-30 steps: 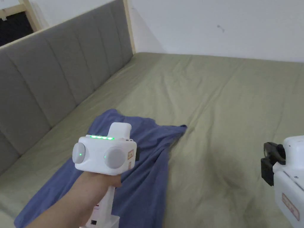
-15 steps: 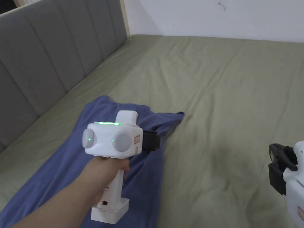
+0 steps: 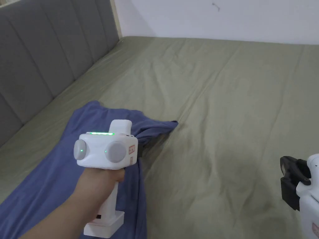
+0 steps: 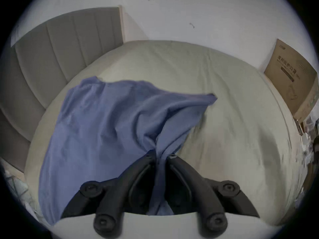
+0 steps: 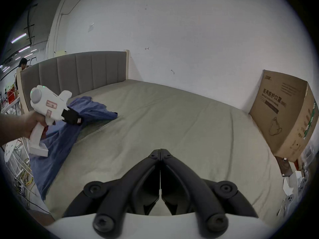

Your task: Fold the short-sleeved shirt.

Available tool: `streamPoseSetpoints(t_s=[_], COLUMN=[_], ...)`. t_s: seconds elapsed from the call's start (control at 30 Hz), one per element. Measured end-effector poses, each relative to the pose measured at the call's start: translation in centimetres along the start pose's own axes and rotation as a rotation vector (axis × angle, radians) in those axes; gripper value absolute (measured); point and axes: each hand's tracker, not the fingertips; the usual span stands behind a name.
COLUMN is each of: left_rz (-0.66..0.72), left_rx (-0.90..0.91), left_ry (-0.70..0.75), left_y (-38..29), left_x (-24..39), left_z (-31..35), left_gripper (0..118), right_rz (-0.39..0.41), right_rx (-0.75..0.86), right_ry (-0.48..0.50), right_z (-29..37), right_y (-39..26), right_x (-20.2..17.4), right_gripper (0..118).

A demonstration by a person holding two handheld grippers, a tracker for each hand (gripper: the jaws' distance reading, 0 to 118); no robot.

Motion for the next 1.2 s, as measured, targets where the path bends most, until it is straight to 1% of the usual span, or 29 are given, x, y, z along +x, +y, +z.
streamPoseSetpoints(t_s=[0.07, 0.13, 0.23, 0.33, 0.4, 0.47, 0.5, 0.57, 0.6, 0.67, 0.7, 0.73, 0.77, 0.83, 0.9, 0.97, 1.07, 1.2], left_rz=[-0.027, -0.025, -0.039, -0.07, -0.106, -0.127, -0.146, -0.211, -0.249, -0.309, -0.342, -0.35, -0.345, -0.358, -0.398, -0.46, -0.52, -0.532], left_rx=[0.03, 0.067, 0.179, 0.297, 0.375, 0.427, 0.444, 0.471, 0.483, 0.508, 0.517, 0.52, 0.51, 0.476, 0.45, 0.399, 0.27, 0.087], left_ry=[-0.034, -0.056, -0.098, -0.143, -0.191, -0.209, -0.241, -0.307, -0.317, -0.346, -0.35, -0.359, -0.396, -0.463, -0.478, -0.467, -0.452, -0.391], left_y=[1.3, 3.2, 6.3, 9.8, 11.6, 12.7, 13.1, 13.4, 13.2, 12.9, 12.6, 12.1, 11.6, 10.5, 8.6, 6.1, 1.8, -4.1], left_x=[0.0, 0.2, 1.9, 4.4, 6.9, 9.3, 11.0, 14.4, 16.1, 20.1, 22.3, 24.0, 26.0, 30.1, 34.7, 39.0, 44.3, 47.6], left_z=[2.6, 6.0, 13.2, 20.6, 26.0, 30.6, 32.9, 36.4, 37.5, 39.0, 39.4, 39.3, 39.1, 38.0, 35.3, 32.2, 25.7, 17.0], left_gripper=[7, 7, 7, 7, 7, 7, 7, 7, 7, 7, 7, 7, 7, 7, 7, 7, 7, 7], right_rz=[0.009, 0.021, -0.015, -0.031, -0.037, -0.042, -0.056, -0.09, -0.111, -0.116, -0.107, -0.095, -0.089, -0.094, -0.103, -0.111, -0.138, -0.141], right_rx=[0.005, 0.029, 0.068, 0.118, 0.154, 0.182, 0.204, 0.23, 0.243, 0.26, 0.271, 0.289, 0.295, 0.296, 0.284, 0.281, 0.267, 0.246], right_ry=[0.003, -0.005, -0.02, -0.06, -0.087, -0.108, -0.135, -0.149, -0.164, -0.198, -0.224, -0.262, -0.292, -0.336, -0.388, -0.445, -0.486, -0.528], right_z=[1.0, 2.4, 5.2, 8.6, 11.1, 13.4, 14.5, 16.6, 17.7, 19.8, 21.1, 22.3, 23.7, 26.2, 28.7, 30.6, 32.8, 34.7], right_y=[0.3, 0.9, 2.0, 3.0, 3.5, 3.7, 3.8, 4.1, 4.2, 4.3, 4.2, 4.0, 3.6, 2.9, 2.0, 1.1, -0.4, -2.4], right_x=[0.1, 0.5, 2.1, 4.0, 5.5, 7.0, 7.9, 9.5, 10.4, 12.1, 13.1, 13.9, 14.9, 16.8, 18.8, 20.4, 22.2, 23.2], right_gripper=[0, 0, 0, 0, 0, 0, 0, 0, 0, 0, 0, 0, 0, 0, 0, 0, 0, 0])
